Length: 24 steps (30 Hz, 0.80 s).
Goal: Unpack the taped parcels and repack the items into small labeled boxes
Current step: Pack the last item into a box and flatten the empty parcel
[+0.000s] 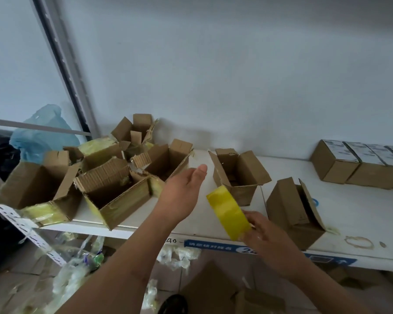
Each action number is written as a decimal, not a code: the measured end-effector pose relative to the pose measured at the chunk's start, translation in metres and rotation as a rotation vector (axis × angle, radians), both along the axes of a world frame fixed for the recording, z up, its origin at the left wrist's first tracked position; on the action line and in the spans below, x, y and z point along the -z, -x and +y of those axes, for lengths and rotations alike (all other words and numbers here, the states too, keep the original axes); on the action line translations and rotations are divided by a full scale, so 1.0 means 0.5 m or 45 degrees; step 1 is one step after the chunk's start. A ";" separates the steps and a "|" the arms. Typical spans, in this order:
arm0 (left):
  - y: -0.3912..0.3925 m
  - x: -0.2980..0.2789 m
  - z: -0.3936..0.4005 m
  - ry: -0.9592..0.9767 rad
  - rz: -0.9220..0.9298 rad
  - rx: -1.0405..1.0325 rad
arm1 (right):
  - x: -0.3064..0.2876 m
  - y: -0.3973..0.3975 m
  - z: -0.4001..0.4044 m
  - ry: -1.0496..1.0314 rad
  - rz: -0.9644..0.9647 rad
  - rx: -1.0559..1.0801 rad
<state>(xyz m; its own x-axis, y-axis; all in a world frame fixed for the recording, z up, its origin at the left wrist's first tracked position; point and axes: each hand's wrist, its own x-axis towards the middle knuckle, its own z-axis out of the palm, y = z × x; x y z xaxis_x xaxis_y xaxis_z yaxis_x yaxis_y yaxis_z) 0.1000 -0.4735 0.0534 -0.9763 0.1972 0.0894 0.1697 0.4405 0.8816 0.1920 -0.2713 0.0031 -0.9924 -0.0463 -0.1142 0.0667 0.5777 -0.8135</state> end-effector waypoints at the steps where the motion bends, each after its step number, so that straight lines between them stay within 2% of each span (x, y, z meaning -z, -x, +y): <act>1: -0.005 -0.004 0.016 -0.061 -0.030 0.010 | -0.011 -0.007 0.012 0.090 0.001 0.072; 6: -0.018 -0.016 0.093 -0.307 -0.201 0.040 | -0.057 -0.017 0.084 0.440 -0.048 0.315; 10: -0.029 -0.028 0.166 -0.429 -0.329 0.097 | -0.085 -0.034 0.150 1.097 0.003 0.356; 14: -0.044 -0.031 0.235 -0.477 -0.429 0.233 | -0.080 -0.056 0.199 1.474 0.095 0.289; 19: -0.053 -0.025 0.295 -0.504 -0.438 0.344 | -0.093 -0.046 0.223 1.636 0.155 0.255; 24: -0.059 -0.012 0.330 -0.424 -0.217 0.355 | -0.103 -0.018 0.250 1.889 0.174 0.422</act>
